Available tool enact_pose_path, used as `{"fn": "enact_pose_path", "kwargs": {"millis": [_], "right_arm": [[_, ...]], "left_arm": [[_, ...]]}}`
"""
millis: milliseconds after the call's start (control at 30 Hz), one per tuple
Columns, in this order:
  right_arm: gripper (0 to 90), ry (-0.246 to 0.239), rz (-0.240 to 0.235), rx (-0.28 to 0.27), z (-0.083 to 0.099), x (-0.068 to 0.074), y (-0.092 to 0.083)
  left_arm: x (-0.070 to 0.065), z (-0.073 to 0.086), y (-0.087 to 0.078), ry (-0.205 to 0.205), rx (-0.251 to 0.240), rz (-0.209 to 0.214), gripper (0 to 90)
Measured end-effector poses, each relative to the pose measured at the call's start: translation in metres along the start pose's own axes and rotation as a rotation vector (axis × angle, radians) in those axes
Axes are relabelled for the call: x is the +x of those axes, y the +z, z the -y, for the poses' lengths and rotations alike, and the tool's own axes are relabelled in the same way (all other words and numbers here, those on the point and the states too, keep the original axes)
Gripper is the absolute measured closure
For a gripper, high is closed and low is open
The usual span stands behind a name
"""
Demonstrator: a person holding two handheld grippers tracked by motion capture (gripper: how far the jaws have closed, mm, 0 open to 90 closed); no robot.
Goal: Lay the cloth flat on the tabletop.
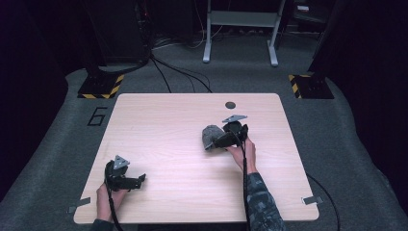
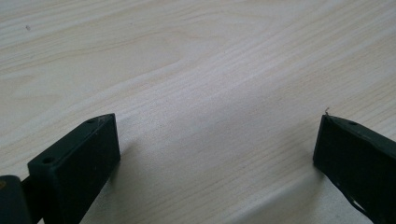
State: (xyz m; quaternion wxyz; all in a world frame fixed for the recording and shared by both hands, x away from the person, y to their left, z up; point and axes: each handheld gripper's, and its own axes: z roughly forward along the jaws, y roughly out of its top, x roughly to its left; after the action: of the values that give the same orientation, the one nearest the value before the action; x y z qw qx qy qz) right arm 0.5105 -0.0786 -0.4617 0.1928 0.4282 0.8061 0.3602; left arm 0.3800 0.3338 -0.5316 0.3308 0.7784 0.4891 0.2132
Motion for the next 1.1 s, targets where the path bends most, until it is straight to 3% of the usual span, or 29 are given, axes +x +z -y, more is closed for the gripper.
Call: {"fn": "enact_pose_path", "kwargs": {"millis": [67,167,300,533,600,767,900,1100], "right_arm": [[3.6,0.015,-0.016,0.018,-0.003,-0.001,0.007],[13.1,0.015,-0.021,0.044,-0.004,-0.003,0.019],[24.7,0.046,-0.061,0.078,-0.001,-0.005,0.030],[64.7,0.067,-0.116,0.094,0.009,-0.011,0.035],[71.0,0.066,-0.123,0.086,0.013,-0.010,0.035],[76.1,0.069,-0.114,0.034,0.013,-0.007,0.027],[76.1,0.079,-0.139,-0.046,0.005,0.003,0.002],[75.6,0.059,-0.176,-0.083,0.003,0.023,-0.022]], "left_arm": [[0.000,0.000,0.000,-0.001,0.001,0.000,0.4],[0.000,0.000,0.000,-0.001,0.001,0.000,0.4],[0.000,0.000,0.000,-0.001,0.000,-0.001,0.4],[0.000,0.000,0.000,-0.001,0.000,-0.003,0.4],[0.000,0.000,0.000,-0.001,0.000,-0.003,0.4],[0.000,0.000,0.000,0.000,-0.001,-0.004,0.4],[0.000,0.000,0.000,0.000,-0.001,-0.005,0.4],[0.000,0.000,0.000,-0.004,-0.004,-0.002,0.4]]}}
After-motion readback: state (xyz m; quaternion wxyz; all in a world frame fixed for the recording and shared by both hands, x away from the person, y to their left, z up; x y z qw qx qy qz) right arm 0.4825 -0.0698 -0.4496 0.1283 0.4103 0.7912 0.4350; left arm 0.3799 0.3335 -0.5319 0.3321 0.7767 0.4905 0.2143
